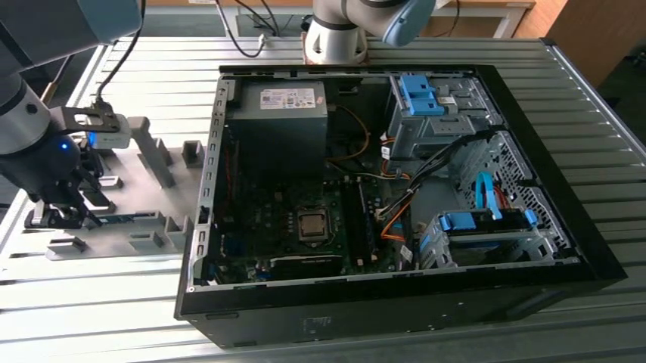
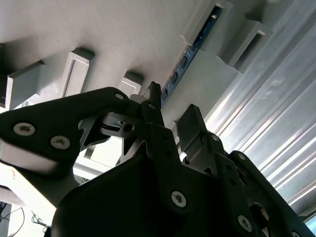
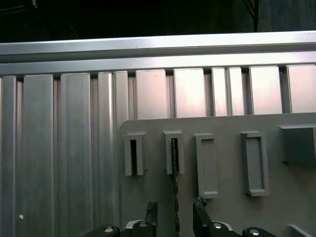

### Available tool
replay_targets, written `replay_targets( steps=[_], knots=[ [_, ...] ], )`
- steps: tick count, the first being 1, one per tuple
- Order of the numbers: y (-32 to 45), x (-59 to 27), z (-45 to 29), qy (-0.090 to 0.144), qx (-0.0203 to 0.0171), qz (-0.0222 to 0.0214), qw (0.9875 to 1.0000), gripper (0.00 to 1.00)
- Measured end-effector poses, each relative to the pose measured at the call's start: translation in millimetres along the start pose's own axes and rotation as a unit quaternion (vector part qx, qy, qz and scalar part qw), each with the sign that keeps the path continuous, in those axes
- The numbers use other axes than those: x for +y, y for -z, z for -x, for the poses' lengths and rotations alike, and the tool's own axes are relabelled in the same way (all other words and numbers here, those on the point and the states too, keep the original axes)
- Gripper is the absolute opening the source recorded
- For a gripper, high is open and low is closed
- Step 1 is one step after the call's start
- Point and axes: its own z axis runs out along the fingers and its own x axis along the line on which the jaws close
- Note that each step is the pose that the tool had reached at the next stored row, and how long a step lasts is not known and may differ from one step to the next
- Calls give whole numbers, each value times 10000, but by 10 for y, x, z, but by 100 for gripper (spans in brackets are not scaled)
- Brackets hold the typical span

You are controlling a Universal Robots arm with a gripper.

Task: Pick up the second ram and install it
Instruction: 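Pick up the second ram and move it above second insertion slot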

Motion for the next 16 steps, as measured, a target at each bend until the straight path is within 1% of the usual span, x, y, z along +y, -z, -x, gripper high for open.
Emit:
replay_targets(
  steps=[9,12,16],
  knots=[
    [-16,-1,0,0,-1,-2,10000,42],
    [-46,-1,-2,0,0,0,10000,42],
    [-107,-3,-4,0,-1,0,10000,42]
  ],
)
